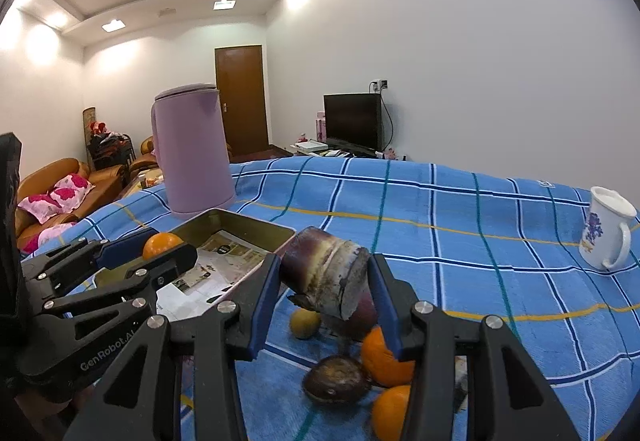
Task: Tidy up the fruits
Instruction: 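Lift and carry the orange over the tin box while the right tool carries the cylinder, then open the left tool over the tin while the right tool drops the cylinder in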
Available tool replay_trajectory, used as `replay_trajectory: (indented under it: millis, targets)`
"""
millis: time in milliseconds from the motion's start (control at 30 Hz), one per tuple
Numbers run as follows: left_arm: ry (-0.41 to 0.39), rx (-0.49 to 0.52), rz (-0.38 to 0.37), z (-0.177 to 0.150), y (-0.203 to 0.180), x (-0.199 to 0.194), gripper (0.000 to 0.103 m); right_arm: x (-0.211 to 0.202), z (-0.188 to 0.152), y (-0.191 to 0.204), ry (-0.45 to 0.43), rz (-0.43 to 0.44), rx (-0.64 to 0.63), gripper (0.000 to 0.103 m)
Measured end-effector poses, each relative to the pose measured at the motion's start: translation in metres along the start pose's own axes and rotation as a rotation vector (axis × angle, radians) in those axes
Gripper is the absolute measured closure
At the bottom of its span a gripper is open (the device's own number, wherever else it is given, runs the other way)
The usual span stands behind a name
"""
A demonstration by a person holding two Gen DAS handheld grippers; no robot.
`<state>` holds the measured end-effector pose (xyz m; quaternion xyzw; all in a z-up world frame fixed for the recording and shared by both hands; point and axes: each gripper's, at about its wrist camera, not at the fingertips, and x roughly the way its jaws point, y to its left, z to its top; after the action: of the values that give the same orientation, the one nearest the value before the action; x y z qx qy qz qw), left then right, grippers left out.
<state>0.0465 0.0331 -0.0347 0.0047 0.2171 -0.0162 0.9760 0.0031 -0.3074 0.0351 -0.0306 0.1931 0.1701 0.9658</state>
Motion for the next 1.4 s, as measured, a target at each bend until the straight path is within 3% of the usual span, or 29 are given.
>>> replay_trajectory:
  millis: [1400]
  targets:
    - [0.154,-0.098,0.147,-0.004,0.066,0.030,0.060,0.048,0.010,0.070,0.080,0.104,-0.122,0.056]
